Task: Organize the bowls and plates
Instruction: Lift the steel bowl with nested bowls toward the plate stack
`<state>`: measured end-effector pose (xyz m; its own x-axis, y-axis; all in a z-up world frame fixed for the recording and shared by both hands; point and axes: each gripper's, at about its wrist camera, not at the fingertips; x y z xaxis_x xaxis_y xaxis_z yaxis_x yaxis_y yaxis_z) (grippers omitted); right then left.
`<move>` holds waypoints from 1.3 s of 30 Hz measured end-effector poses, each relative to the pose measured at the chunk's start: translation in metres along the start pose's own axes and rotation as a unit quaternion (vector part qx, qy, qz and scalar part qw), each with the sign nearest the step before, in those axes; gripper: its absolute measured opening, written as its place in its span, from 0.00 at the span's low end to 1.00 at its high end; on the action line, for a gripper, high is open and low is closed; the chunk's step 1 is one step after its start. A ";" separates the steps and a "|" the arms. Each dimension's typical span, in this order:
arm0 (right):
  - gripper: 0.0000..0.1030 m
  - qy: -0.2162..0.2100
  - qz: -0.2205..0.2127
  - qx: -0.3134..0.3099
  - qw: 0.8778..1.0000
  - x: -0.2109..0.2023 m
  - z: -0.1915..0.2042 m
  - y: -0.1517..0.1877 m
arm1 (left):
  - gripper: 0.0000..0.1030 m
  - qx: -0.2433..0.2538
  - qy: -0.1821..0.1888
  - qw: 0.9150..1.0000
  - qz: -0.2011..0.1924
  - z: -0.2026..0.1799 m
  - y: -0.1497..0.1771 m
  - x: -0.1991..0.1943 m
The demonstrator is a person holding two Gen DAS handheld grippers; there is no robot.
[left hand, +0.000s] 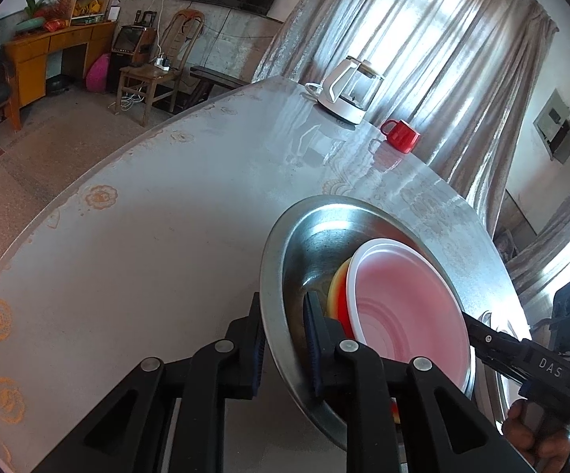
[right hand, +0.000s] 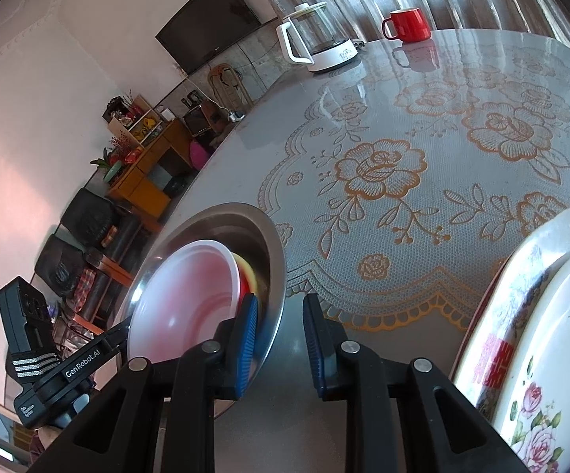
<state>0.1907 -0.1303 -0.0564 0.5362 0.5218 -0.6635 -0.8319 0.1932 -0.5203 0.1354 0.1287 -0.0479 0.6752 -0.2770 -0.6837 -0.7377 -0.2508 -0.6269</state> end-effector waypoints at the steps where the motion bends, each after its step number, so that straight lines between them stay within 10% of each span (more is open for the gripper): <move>1: 0.24 -0.004 0.003 0.003 1.000 0.001 0.000 0.001 | 0.18 0.002 0.000 1.000 0.000 -0.001 0.000 0.000; 39: 0.13 0.008 0.018 -0.021 1.000 -0.009 0.012 0.017 | 0.18 0.061 -0.044 0.997 -0.010 -0.017 0.029 -0.039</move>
<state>0.1701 -0.1214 -0.0530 0.5090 0.5145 -0.6901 -0.8438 0.1398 -0.5181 0.0876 0.1165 -0.0325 0.6909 -0.1884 -0.6979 -0.7223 -0.1393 -0.6774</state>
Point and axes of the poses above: each gripper's, at about its wrist camera, not at the fingertips, and x roughly the way its jaws point, z to its left, y to its underside, and after that the axes turned 3 degrees about x, right-handed
